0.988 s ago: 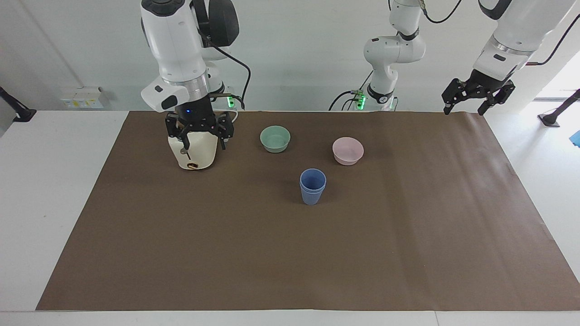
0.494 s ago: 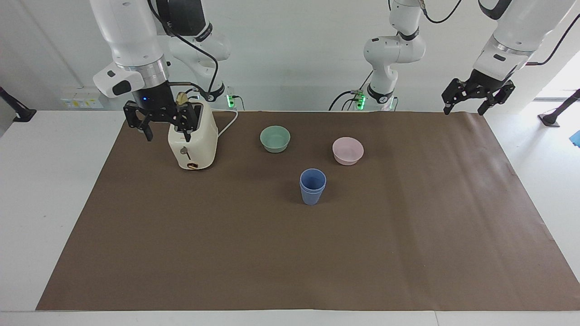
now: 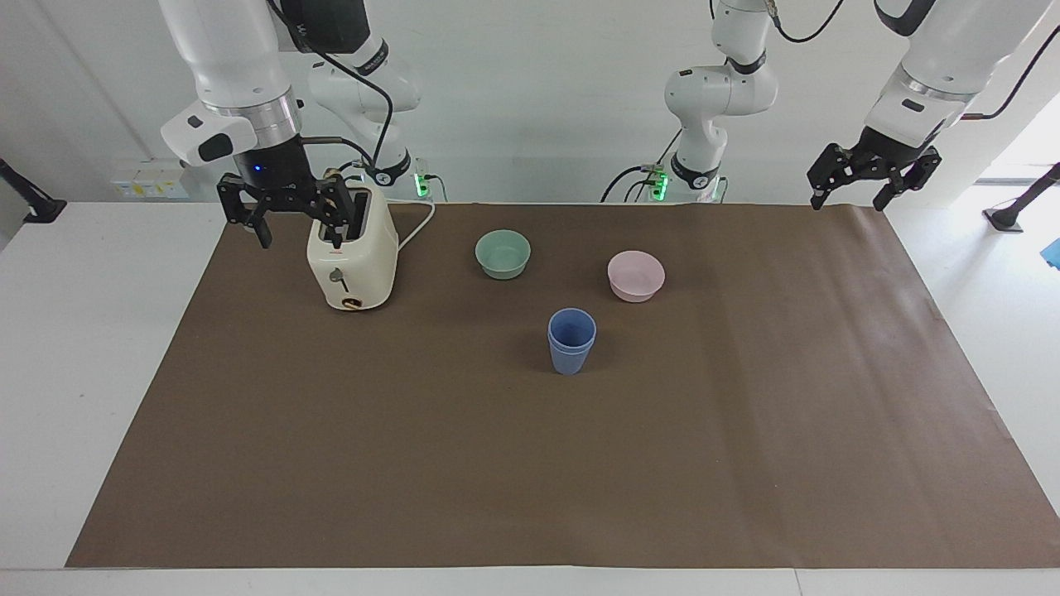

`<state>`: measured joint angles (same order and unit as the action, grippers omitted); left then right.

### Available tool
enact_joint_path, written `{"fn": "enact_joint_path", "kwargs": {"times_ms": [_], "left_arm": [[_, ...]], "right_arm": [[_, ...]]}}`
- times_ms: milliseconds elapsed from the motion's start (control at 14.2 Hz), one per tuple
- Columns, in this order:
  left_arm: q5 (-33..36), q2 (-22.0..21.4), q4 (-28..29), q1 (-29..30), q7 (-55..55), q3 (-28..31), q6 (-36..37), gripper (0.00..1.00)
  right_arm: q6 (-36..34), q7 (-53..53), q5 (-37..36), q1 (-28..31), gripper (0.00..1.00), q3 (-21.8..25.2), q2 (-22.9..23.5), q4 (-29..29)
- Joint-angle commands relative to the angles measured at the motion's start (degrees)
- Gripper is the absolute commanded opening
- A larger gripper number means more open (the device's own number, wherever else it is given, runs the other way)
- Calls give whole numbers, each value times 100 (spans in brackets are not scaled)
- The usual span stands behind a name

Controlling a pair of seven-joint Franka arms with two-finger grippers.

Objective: Stack blue cups with both arms

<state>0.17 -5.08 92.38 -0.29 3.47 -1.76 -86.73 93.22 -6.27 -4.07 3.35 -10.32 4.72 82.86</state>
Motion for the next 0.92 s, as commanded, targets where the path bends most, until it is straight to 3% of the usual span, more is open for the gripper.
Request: {"fn": "enact_joint_path", "kwargs": {"times_ms": [0,494,846], "left_arm": [[-69,-11,-36,-42,49,53,94,100],[-61,-11,-36,-42,49,53,94,100],[-61,-11,-36,-42,49,53,94,100]], "right_arm": [[-173,126,64,-18,100,213,-94,46],[-270,161,503,-54,100,671,-182,81],[-278,390,495,-45,100,698,-200,108]]}}
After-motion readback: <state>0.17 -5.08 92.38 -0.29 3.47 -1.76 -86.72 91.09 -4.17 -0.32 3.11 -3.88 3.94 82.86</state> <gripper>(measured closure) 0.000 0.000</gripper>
